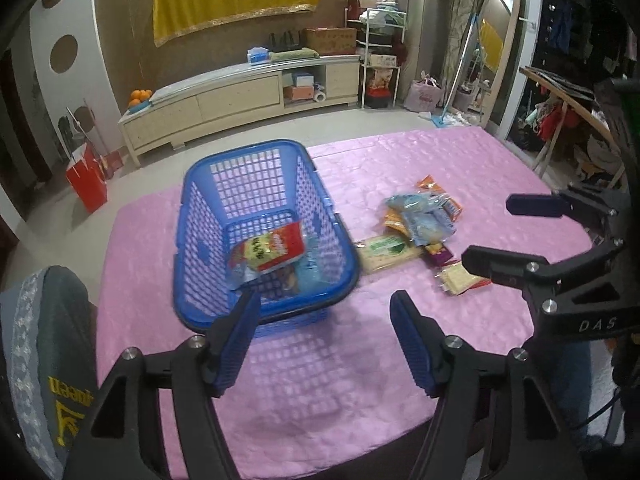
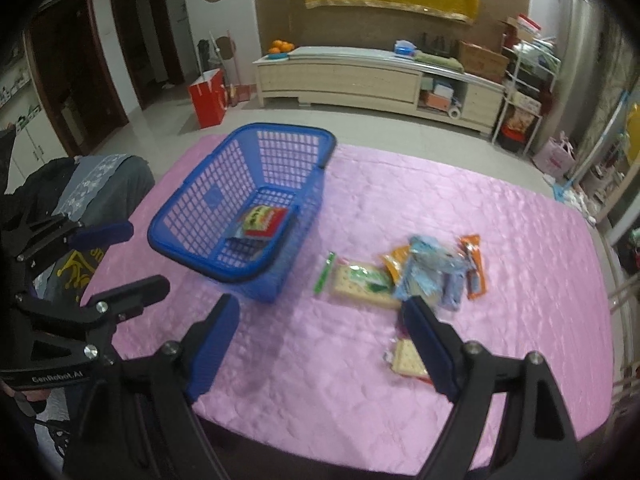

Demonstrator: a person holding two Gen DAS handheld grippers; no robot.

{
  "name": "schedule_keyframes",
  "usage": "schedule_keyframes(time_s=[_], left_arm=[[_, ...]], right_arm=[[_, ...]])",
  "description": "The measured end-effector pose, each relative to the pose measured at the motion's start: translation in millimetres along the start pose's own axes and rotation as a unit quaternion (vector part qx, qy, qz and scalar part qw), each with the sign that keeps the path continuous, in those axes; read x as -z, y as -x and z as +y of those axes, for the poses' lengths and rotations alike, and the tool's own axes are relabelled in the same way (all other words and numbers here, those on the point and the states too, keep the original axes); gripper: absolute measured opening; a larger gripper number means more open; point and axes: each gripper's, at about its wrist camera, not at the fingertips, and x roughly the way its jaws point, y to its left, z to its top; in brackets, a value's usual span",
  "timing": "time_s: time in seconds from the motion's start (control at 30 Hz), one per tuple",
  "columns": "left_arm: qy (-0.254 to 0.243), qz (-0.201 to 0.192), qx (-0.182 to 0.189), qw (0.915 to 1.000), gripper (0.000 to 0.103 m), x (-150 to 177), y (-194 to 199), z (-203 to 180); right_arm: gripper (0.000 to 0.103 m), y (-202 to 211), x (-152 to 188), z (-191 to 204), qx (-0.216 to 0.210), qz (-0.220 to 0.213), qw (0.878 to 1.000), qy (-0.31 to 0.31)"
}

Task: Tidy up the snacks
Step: 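Move both grippers away from the basket back toward the snack pile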

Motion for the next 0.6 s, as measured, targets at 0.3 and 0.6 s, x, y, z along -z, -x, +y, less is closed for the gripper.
schedule_keyframes(time_s=[0.3, 0.6], left_arm=[[0.016, -0.016, -0.004, 0.9997, 0.065, -7, -9, -32], [-0.007, -0.032, 0.017, 0.9993, 0.065, -5, -30, -66]], right_arm=[[0.091, 24, 19, -36, 0.037, -0.031, 0.999, -0.006], [0.091, 21, 43, -66, 0.056, -0.02, 0.998, -0.012]])
